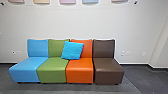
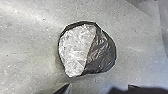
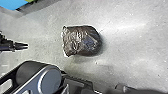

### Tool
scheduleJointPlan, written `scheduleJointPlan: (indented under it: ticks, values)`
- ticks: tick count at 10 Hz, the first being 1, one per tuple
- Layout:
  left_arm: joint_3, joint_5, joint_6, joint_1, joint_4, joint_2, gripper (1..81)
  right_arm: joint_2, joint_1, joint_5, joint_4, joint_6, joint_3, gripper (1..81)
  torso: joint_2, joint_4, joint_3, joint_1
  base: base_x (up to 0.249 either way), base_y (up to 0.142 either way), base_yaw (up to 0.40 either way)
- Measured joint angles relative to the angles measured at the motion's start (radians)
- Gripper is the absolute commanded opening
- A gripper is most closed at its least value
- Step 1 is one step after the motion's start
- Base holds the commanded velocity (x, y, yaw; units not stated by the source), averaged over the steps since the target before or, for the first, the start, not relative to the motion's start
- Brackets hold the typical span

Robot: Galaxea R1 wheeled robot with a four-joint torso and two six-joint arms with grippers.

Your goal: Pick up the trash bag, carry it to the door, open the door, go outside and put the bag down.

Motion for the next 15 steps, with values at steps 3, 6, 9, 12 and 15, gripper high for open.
scheduleJointPlan:
  ticks: [3,6,9,12,15]
  values:
    - [-0.035,0.013,-0.002,-0.01,-0.001,0.02,81.1,0.009,-0.001,-0.003,-0.001,0.002,0.005,81.1,-0.107,0.0,-0.101,0.068,0.0,0.0,0.0]
    - [-0.062,0.028,-0.002,-0.054,-0.001,0.033,81.1,0.005,0.01,-0.001,-0.001,0.003,0.008,81.1,-0.209,0.0,-0.198,0.132,0.0,0.0,0.0]
    - [-0.11,0.063,-0.002,-0.097,-0.002,0.075,81.1,0.001,0.013,0.0,-0.001,0.003,0.017,81.1,-0.299,0.0,-0.275,0.188,0.0,0.0,0.0]
    - [-0.14,0.078,-0.002,-0.135,-0.007,0.099,81.1,-0.012,0.017,-0.001,-0.001,0.004,0.022,81.1,-0.396,0.0,-0.289,0.249,0.0,0.0,0.0]
    - [-0.151,0.083,-0.002,-0.161,-0.016,0.111,81.1,-0.012,0.018,-0.001,-0.001,0.004,0.022,81.1,-0.505,0.0,-0.289,0.316,0.0,0.0,0.0]
